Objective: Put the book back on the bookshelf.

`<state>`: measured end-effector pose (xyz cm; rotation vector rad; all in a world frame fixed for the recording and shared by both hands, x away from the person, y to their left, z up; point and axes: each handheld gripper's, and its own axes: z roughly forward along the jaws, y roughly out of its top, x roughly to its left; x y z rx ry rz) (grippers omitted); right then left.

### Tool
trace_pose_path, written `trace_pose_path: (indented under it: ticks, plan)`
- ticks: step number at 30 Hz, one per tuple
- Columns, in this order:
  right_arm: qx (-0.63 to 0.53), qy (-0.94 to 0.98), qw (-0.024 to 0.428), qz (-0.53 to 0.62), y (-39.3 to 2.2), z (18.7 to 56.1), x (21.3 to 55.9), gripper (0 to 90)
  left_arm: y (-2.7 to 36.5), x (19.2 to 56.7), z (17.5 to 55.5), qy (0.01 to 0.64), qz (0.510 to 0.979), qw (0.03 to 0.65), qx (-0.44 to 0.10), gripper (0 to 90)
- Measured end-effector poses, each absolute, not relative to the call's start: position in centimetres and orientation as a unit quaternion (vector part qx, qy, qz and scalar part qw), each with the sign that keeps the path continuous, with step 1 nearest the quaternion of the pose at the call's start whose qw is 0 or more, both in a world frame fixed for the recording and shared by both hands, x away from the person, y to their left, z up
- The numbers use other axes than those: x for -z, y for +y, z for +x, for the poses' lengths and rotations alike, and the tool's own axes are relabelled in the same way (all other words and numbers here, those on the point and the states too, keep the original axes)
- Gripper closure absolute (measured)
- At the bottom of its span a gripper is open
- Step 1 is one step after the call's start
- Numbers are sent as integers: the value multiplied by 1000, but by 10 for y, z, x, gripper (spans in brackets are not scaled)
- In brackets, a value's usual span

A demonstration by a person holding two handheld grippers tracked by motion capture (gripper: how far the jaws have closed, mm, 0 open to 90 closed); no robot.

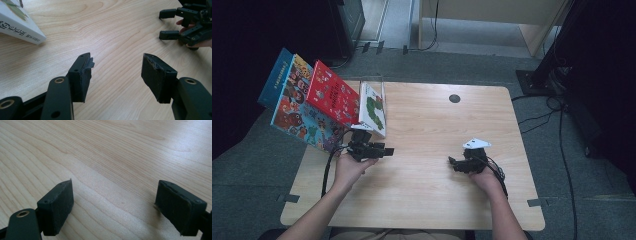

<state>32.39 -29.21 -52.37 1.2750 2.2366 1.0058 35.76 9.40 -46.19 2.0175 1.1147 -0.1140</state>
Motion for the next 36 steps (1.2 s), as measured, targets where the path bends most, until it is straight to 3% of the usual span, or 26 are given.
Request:
trace_pose_path:
  ticks: [21,25,33,36]
  plan:
    - [-359,795,186,452,-292,318,524,147,76,501,363,425,824,374,34,407]
    - [-359,795,186,452,-292,319,524,147,75,504,362,425,820,382,34,411]
    - [-359,796,185,452,-293,319,524,145,69,510,355,385,833,397,-15,371]
    - [-359,796,186,452,-293,319,524,145,71,510,356,392,827,402,-4,362]
